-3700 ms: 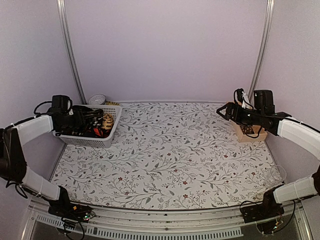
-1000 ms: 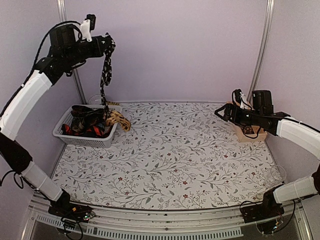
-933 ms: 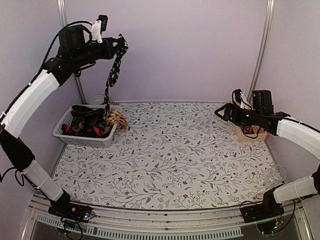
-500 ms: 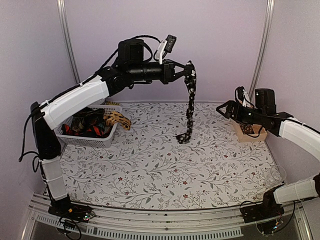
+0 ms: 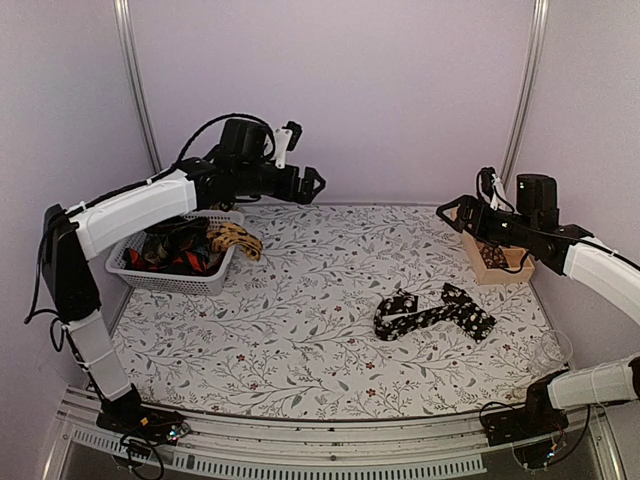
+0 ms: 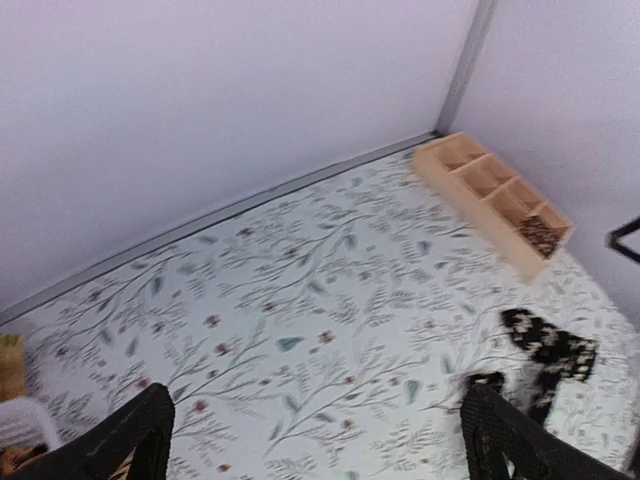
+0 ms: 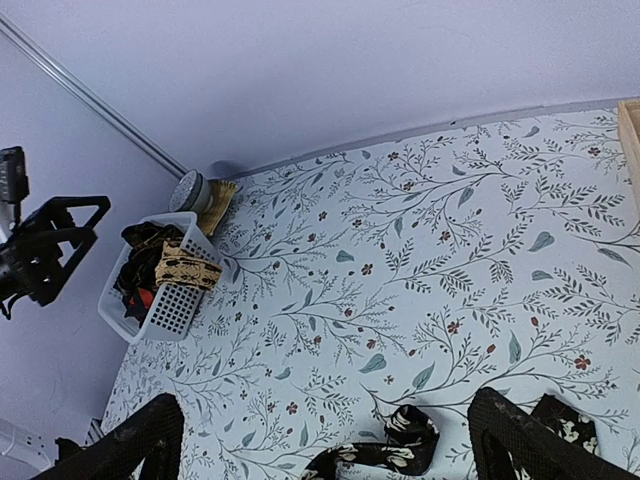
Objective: Roll the ties
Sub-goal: Place the tie at the center of the board, then adjust the tie in the bin.
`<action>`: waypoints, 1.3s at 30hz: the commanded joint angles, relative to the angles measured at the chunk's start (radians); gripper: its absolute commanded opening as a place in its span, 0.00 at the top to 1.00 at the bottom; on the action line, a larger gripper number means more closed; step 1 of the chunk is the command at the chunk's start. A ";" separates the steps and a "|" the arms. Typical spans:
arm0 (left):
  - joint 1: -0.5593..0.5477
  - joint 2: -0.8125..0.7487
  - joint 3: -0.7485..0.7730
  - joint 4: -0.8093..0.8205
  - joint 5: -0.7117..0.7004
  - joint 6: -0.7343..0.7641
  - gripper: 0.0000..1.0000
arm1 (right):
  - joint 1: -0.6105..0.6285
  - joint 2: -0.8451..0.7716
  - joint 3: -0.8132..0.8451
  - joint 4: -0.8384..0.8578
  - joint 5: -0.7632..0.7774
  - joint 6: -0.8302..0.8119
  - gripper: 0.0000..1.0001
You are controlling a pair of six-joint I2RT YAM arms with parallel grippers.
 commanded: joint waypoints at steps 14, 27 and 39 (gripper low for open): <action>-0.018 0.035 -0.241 -0.389 -0.754 0.504 0.00 | 0.005 0.026 -0.003 0.020 -0.092 0.006 0.00; -0.009 0.211 -0.246 -0.317 -0.908 0.649 0.35 | 0.005 0.026 -0.008 0.013 -0.093 -0.006 0.00; 0.020 0.195 -0.214 -0.090 -1.051 0.758 1.00 | 0.005 0.031 -0.022 0.024 -0.098 -0.006 0.00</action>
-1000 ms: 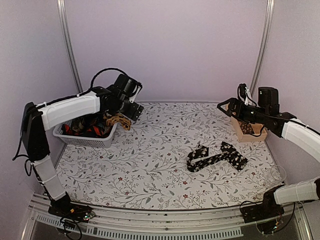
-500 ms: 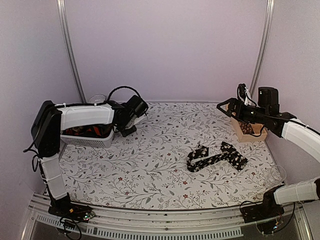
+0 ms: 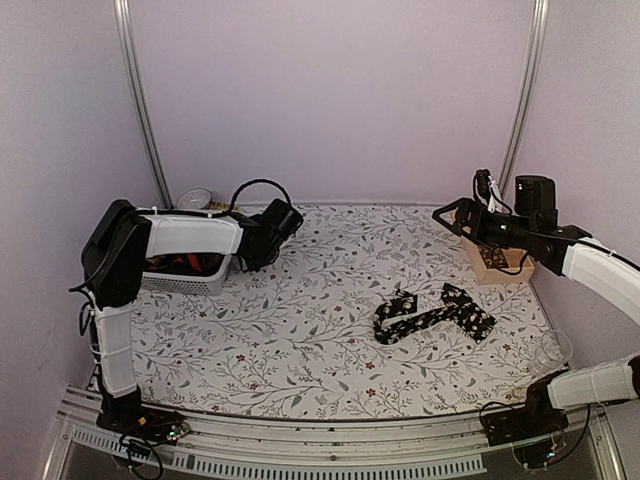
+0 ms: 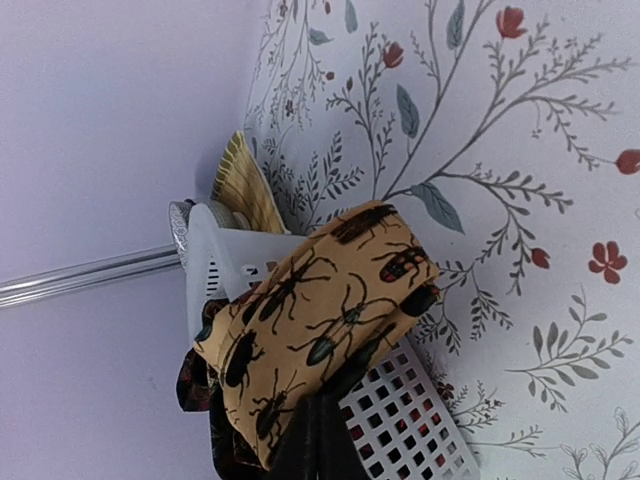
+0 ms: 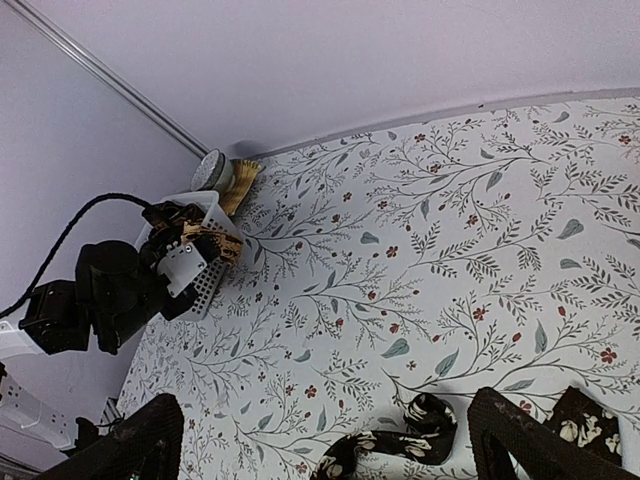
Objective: Roll the ties
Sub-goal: Adjust the tie in the bin.
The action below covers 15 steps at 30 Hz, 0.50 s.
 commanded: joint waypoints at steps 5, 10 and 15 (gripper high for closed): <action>0.028 -0.099 0.019 0.160 -0.027 0.052 1.00 | 0.004 0.027 -0.013 0.018 -0.014 -0.008 0.00; 0.020 -0.097 0.047 0.045 0.081 0.028 0.79 | 0.004 0.031 -0.017 0.029 -0.014 -0.005 0.00; 0.017 -0.078 0.057 -0.024 0.157 0.017 0.17 | 0.004 0.042 -0.019 0.039 -0.024 0.002 0.00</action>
